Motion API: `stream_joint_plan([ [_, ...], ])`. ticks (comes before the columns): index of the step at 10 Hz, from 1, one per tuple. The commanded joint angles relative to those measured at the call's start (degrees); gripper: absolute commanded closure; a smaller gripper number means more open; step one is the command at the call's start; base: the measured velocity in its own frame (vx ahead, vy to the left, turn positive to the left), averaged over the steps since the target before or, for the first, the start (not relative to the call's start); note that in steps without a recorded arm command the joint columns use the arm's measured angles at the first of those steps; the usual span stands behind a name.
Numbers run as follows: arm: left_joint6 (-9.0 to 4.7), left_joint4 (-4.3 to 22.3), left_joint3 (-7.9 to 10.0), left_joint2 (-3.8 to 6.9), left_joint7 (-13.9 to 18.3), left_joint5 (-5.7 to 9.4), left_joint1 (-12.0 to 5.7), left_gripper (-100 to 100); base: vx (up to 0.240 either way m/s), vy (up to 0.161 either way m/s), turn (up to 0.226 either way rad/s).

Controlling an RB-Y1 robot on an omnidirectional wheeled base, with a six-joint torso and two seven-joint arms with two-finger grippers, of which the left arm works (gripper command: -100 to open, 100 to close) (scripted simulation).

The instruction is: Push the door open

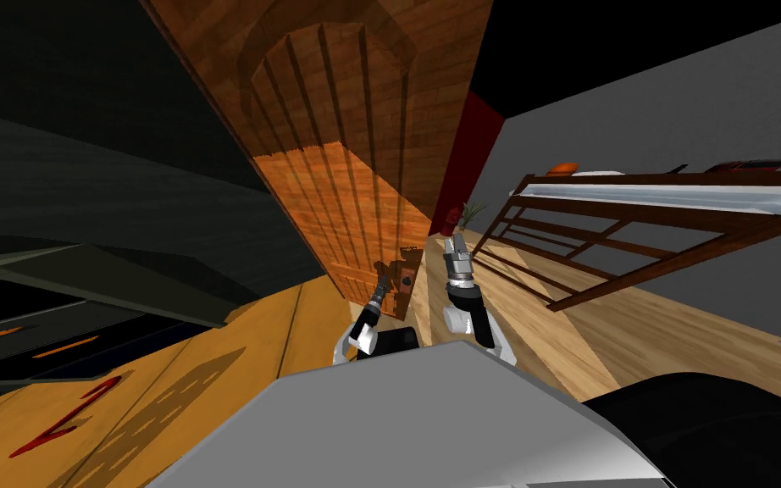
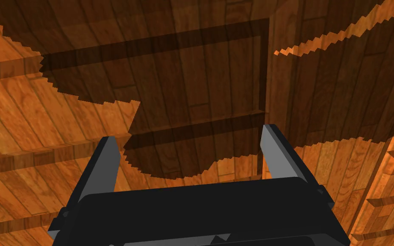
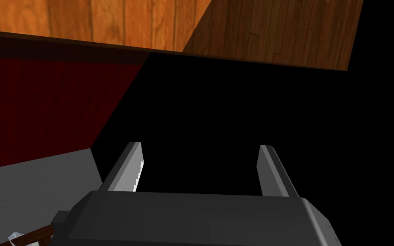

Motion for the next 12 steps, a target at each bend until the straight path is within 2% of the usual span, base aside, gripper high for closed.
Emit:
stream_joint_plan([
  [1, -0.41, 1.87, 0.40, 0.34, -0.19, 1.09, -1.77, -100, -0.077, 0.120, -0.033],
  [4, -0.97, 5.01, 1.13, 0.78, -0.74, 3.26, -4.98, -100, -0.050, 0.111, -0.031],
  [5, -1.07, 5.58, 1.26, 0.79, -0.84, 3.65, -5.56, -100, -0.037, 0.090, -0.023],
  [7, -1.47, 7.88, 1.80, 0.78, -1.23, 5.24, -7.91, -100, -0.075, 0.081, -0.029],
  [12, -2.50, 13.69, 3.16, -0.28, -2.24, 9.25, -13.85, -100, -0.108, 0.084, -0.040],
])
